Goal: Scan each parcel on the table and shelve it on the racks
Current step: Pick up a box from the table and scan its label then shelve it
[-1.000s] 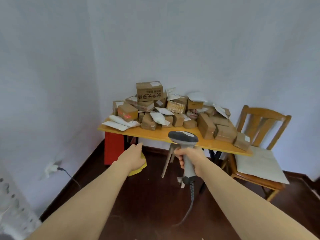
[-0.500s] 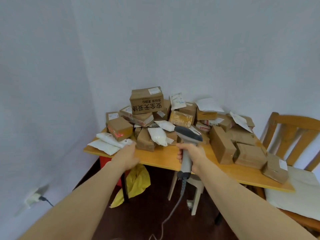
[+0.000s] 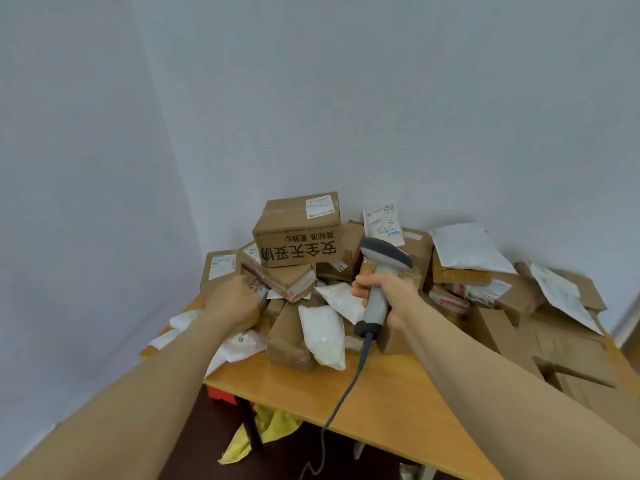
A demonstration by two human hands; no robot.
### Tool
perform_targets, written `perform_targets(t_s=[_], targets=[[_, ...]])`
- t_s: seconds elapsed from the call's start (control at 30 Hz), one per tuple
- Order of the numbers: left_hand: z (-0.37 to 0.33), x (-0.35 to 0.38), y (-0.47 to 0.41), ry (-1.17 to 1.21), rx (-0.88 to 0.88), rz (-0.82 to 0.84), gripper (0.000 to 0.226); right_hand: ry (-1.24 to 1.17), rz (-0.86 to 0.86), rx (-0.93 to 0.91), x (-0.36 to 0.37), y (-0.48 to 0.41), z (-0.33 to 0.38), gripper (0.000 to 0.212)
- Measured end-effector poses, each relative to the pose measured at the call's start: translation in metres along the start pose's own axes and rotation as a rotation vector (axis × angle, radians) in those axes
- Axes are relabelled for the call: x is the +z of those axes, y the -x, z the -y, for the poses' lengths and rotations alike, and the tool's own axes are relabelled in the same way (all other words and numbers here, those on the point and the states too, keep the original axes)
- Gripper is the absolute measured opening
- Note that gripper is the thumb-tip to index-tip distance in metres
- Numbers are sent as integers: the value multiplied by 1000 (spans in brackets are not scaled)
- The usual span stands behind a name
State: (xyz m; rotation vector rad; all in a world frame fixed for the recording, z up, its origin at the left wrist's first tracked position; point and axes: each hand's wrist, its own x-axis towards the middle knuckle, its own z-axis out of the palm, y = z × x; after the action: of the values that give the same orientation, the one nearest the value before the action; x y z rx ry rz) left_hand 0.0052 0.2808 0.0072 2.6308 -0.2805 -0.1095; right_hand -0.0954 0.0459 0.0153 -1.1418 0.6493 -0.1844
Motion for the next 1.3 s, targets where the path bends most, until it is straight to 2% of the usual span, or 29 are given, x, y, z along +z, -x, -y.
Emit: perform_targets(t_s=[0.2, 0.3, 0.47, 0.63, 0.8, 0.93, 1.1, 1.2, 1.3], targets=[[-16, 7, -116, 286, -111, -87, 27, -6, -82, -14, 22, -94, 27, 21], [-25, 4, -161, 372, -165, -64, 28, -34, -135, 21, 36, -138, 40, 23], [-27, 11, -231, 577, -286, -18, 55, -40, -161, 62, 50, -190, 50, 36], [-20, 23, -259, 770, -415, 85, 84, -33, -72, 107, 56, -211, 49, 43], [-29, 26, -250, 947, -388, 55, 64, -74, -2, 61, 56, -212, 50, 48], [-41, 17, -213, 1044, -348, -21, 59, -136, 28, 31, 43, -194, 55, 50], [-68, 6, -133, 1181, -331, -76, 38, -196, 92, -35, 11, -151, 58, 23], [-80, 9, -80, 1148, -324, -55, 39, -220, 136, -110, -12, -119, 55, 21], [-79, 15, -32, 1113, -388, -58, 32, -164, 189, -201, -31, -87, 46, 22]])
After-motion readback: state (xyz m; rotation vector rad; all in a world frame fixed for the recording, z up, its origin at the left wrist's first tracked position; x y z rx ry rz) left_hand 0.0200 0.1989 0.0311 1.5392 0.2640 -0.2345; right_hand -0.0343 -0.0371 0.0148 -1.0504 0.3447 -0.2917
